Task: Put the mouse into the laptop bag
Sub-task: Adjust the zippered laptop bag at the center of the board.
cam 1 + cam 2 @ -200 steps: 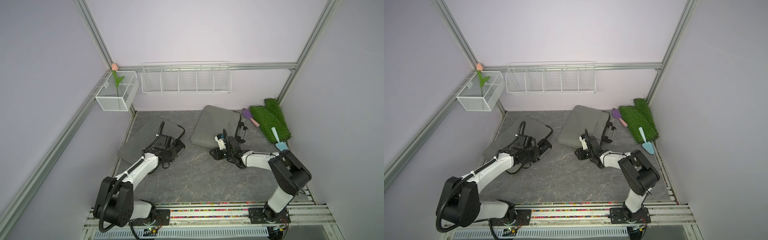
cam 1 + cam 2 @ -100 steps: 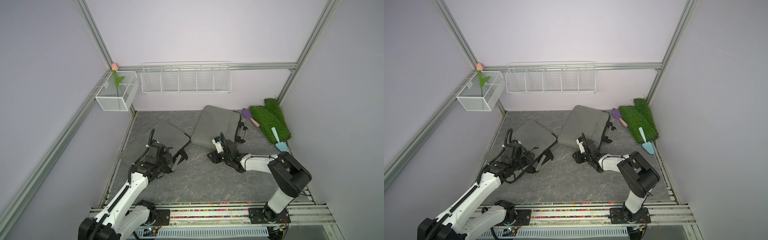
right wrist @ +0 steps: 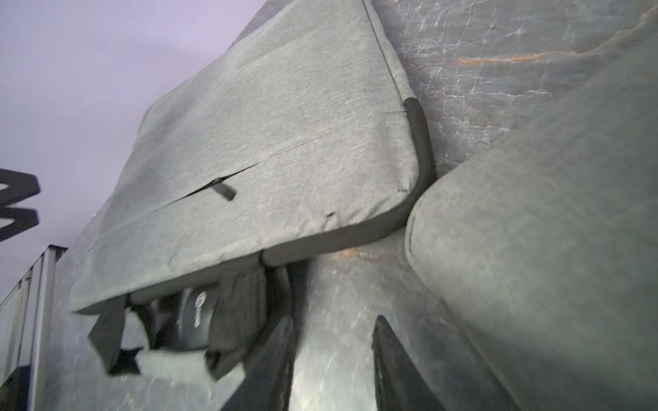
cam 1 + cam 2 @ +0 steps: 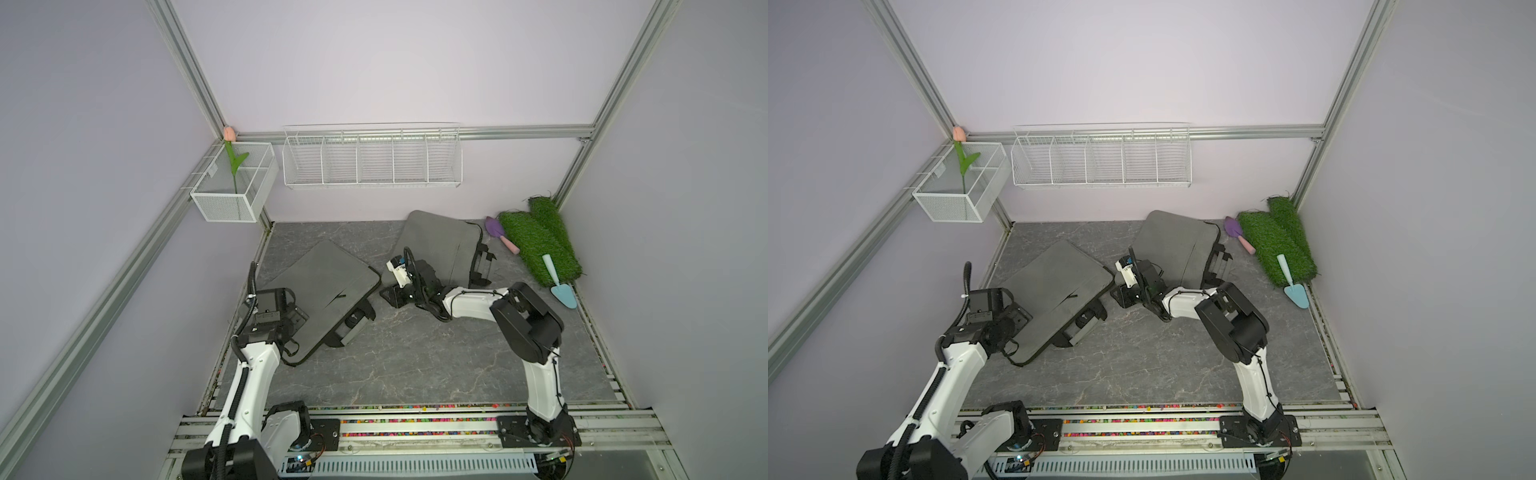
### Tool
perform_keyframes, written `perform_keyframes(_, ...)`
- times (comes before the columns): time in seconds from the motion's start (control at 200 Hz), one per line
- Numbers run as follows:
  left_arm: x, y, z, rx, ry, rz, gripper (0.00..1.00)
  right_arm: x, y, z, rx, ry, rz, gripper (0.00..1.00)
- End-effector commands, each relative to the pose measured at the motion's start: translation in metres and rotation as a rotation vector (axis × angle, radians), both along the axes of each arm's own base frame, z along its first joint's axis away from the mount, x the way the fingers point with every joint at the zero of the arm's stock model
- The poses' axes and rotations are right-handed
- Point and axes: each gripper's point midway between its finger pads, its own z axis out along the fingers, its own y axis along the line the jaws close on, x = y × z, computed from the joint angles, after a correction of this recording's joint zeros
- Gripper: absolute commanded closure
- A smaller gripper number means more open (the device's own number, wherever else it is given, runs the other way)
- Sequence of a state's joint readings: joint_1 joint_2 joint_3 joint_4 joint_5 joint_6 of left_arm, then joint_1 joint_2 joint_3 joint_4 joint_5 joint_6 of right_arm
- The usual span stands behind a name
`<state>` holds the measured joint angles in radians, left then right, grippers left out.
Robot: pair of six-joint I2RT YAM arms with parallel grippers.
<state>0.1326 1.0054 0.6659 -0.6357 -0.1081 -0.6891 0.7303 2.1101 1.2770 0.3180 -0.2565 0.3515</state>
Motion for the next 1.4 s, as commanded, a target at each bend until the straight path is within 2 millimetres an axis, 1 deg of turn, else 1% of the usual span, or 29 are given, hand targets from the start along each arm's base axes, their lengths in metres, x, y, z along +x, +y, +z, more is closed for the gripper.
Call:
perform_keyframes(0.0, 0.019, 0.016, 0.004, -0.013, -0.026, 0.047, 0.18, 0.021, 0.006, -0.009, 0.011, 0.053, -0.010, 0.61)
perform_keyframes(0.065, 0.042, 0.008, 0.009, -0.070, -0.026, 0.002, 0.20, 0.040, 0.003, -0.014, -0.004, 0.048, -0.042, 0.61)
perform_keyframes(0.075, 0.047, 0.007, 0.013, -0.075, -0.029, -0.003, 0.21, 0.043, 0.001, -0.015, -0.007, 0.050, -0.050, 0.61)
perform_keyframes(0.085, 0.047, 0.004, 0.011, -0.092, -0.018, -0.011, 0.22, 0.047, 0.000, -0.016, -0.010, 0.049, -0.057, 0.61)
perform_keyframes(0.09, 0.051, 0.005, 0.017, -0.091, -0.028, -0.011, 0.22, 0.048, -0.002, -0.017, -0.013, 0.052, -0.061, 0.61)
perform_keyframes(0.125, 0.059, 0.000, 0.021, -0.121, -0.001, -0.047, 0.23, 0.060, -0.008, -0.022, -0.019, 0.060, -0.087, 0.59)
perform_keyframes(0.185, 0.074, -0.006, 0.027, -0.152, -0.003, -0.077, 0.25, 0.078, -0.019, -0.026, 0.007, 0.093, -0.115, 0.54)
perform_keyframes(0.225, 0.081, -0.009, 0.030, -0.168, -0.014, -0.091, 0.25, 0.085, -0.021, -0.025, 0.049, 0.120, -0.105, 0.51)
perform_keyframes(0.285, 0.088, -0.014, 0.033, -0.187, -0.038, -0.121, 0.25, 0.092, -0.023, -0.023, 0.061, 0.137, -0.118, 0.43)
perform_keyframes(0.335, 0.089, -0.015, 0.034, -0.192, -0.045, -0.127, 0.25, 0.091, -0.020, -0.022, 0.051, 0.156, -0.097, 0.40)
perform_keyframes(0.415, 0.090, -0.016, 0.031, -0.197, -0.053, -0.125, 0.25, 0.084, -0.007, -0.014, 0.077, 0.172, -0.058, 0.36)
perform_keyframes(0.55, 0.091, -0.018, 0.028, -0.211, -0.053, -0.130, 0.25, 0.073, 0.013, -0.013, 0.067, 0.203, -0.029, 0.35)
perform_keyframes(0.7, 0.085, -0.023, 0.031, -0.223, -0.067, -0.149, 0.25, 0.063, 0.026, -0.029, 0.017, 0.244, -0.034, 0.37)
perform_keyframes(0.88, 0.076, -0.029, 0.046, -0.227, -0.113, -0.168, 0.25, 0.056, 0.031, -0.048, -0.015, 0.275, -0.053, 0.37)
perform_keyframes(0.92, 0.075, -0.031, 0.049, -0.234, -0.126, -0.174, 0.25, 0.053, 0.033, -0.048, -0.009, 0.281, -0.046, 0.39)
perform_keyframes(0.96, 0.074, -0.032, 0.053, -0.236, -0.140, -0.182, 0.25, 0.051, 0.035, -0.048, -0.004, 0.284, -0.040, 0.45)
perform_keyframes(0.98, 0.073, -0.033, 0.054, -0.236, -0.144, -0.185, 0.25, 0.049, 0.037, -0.047, -0.001, 0.284, -0.036, 0.50)
perform_keyframes(1.02, 0.072, -0.034, 0.057, -0.237, -0.154, -0.190, 0.24, 0.045, 0.039, -0.046, 0.000, 0.285, -0.027, 0.67)
perform_keyframes(1.025, 0.072, -0.034, 0.057, -0.236, -0.155, -0.190, 0.24, 0.045, 0.039, -0.046, 0.000, 0.285, -0.027, 0.67)
perform_keyframes(1.035, 0.073, -0.034, 0.057, -0.237, -0.158, -0.194, 0.24, 0.044, 0.039, -0.047, 0.000, 0.287, -0.027, 0.73)
perform_keyframes(1.04, 0.073, -0.034, 0.058, -0.236, -0.161, -0.194, 0.24, 0.044, 0.039, -0.047, 0.000, 0.287, -0.027, 0.73)
perform_keyframes(1.05, 0.072, -0.034, 0.058, -0.236, -0.163, -0.194, 0.24, 0.043, 0.039, -0.046, 0.001, 0.285, -0.026, 0.79)
perform_keyframes(1.055, 0.073, -0.035, 0.059, -0.237, -0.166, -0.196, 0.24, 0.043, 0.039, -0.046, 0.001, 0.285, -0.026, 0.79)
perform_keyframes(1.085, 0.073, -0.036, 0.059, -0.242, -0.172, -0.204, 0.24, 0.040, 0.040, -0.044, 0.004, 0.282, -0.026, 0.89)
perform_keyframes(1.105, 0.074, -0.038, 0.059, -0.245, -0.177, -0.212, 0.24, 0.039, 0.038, -0.043, 0.008, 0.277, -0.033, 0.93)
perform_keyframes(1.195, 0.080, -0.049, 0.056, -0.241, -0.167, -0.252, 0.24, 0.029, 0.026, -0.039, 0.026, 0.247, -0.078, 0.93)
perform_keyframes(1.24, 0.084, -0.062, 0.053, -0.216, -0.142, -0.289, 0.24, 0.023, 0.017, -0.035, 0.039, 0.230, -0.104, 0.93)
perform_keyframes(1.335, 0.097, -0.098, 0.037, -0.186, -0.074, -0.367, 0.29, 0.005, -0.001, -0.032, 0.074, 0.204, -0.146, 0.93)
perform_keyframes(1.395, 0.106, -0.126, 0.023, -0.192, -0.049, -0.429, 0.30, -0.009, -0.009, -0.036, 0.100, 0.201, -0.158, 0.94)
